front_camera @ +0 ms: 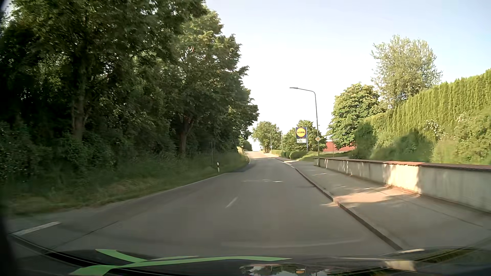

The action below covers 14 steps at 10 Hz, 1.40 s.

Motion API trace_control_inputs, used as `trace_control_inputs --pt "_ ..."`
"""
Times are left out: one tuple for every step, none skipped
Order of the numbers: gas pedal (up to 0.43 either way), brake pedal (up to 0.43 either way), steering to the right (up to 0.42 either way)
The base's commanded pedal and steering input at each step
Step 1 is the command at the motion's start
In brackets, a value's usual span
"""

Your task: Follow the waypoints while adhering to traffic rules and regulations

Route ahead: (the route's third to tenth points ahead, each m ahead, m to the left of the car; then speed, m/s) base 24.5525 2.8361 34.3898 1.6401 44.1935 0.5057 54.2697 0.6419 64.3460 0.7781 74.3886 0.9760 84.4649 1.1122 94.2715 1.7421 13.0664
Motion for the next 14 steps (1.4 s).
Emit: trace_control_inputs --pt "0.138 0.000 0.020" --pt "0.138 0.000 0.018" --pt "0.138 0.000 0.016" --pt "0.138 0.000 0.015" --pt "0.150 0.000 0.015" --pt "0.150 0.000 0.015" --pt "0.169 0.000 0.012" --pt "0.189 0.000 0.009" --pt "0.197 0.000 0.006" --pt "0.197 0.000 0.005" --pt "0.177 0.000 0.004" --pt "0.130 0.000 0.003" --pt "0.087 0.000 0.003" --pt "0.079 0.000 0.003"
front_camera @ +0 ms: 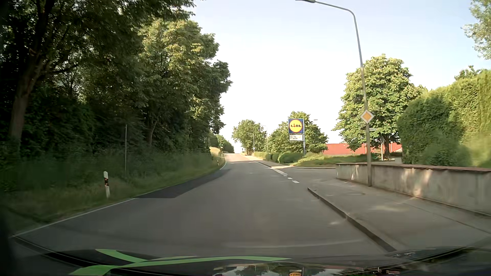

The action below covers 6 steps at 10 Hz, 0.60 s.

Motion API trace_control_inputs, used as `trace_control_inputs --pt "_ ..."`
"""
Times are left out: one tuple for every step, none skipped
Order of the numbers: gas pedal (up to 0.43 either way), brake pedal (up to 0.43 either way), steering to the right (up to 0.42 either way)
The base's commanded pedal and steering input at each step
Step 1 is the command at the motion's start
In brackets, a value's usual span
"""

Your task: Follow the waypoints while adhering to traffic rules and regulations

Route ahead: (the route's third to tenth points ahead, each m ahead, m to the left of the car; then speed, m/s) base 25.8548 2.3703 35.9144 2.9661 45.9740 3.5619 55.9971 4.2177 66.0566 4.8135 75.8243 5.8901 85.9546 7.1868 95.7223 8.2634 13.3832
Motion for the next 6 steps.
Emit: trace_control_inputs --pt "0.079 0.000 -0.001" --pt "0.087 0.000 -0.004" --pt "0.110 0.000 -0.005" --pt "0.150 0.000 -0.005" --pt "0.169 0.000 -0.010" --pt "0.197 0.000 -0.010"
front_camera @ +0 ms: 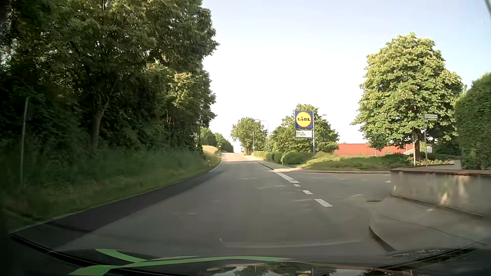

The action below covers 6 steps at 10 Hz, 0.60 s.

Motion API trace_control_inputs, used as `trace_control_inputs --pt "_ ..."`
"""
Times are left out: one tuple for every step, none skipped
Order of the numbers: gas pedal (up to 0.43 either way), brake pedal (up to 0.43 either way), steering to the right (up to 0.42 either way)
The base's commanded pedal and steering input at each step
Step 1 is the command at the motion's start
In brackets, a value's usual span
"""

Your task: Follow the waypoints while adhering to traffic rules and regulations

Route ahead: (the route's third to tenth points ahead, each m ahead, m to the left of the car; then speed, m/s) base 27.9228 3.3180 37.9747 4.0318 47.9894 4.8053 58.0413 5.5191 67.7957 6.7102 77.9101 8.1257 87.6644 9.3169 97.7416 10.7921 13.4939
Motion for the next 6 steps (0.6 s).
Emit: trace_control_inputs --pt "0.209 0.000 -0.010" --pt "0.209 0.000 -0.010" --pt "0.209 0.000 -0.010" --pt "0.189 0.000 -0.010" --pt "0.157 0.000 -0.010" --pt "0.150 0.000 -0.010"
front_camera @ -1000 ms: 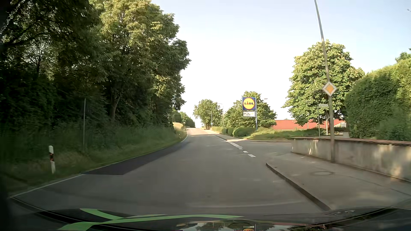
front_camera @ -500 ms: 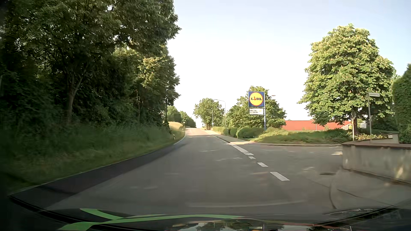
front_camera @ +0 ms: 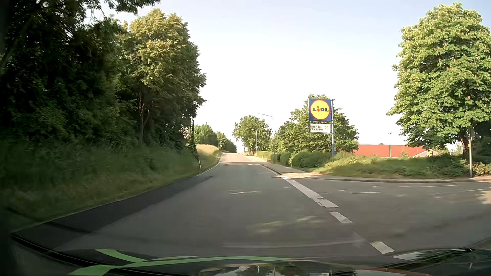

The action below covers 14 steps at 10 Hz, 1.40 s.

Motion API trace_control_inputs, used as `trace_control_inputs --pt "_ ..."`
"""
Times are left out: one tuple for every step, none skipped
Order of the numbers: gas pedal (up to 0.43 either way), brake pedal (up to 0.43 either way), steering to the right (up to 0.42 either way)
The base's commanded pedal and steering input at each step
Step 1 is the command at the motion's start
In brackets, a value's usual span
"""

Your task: Follow the waypoints while adhering to traffic rules and regulations

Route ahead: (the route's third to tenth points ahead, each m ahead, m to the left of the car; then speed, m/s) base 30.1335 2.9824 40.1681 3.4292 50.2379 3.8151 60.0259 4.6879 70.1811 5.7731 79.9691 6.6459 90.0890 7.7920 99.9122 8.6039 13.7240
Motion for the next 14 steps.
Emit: trace_control_inputs --pt "0.150 0.000 -0.011" --pt "0.157 0.000 -0.011" --pt "0.189 0.000 -0.011" --pt "0.197 0.000 -0.012" --pt "0.209 0.000 -0.013" --pt "0.220 0.000 -0.016" --pt "0.220 0.000 -0.018" --pt "0.220 0.000 -0.018" --pt "0.220 0.000 -0.018" --pt "0.220 0.000 -0.018" --pt "0.209 0.000 -0.018" --pt "0.209 0.000 -0.018" --pt "0.209 0.000 -0.018" --pt "0.209 0.000 -0.015"
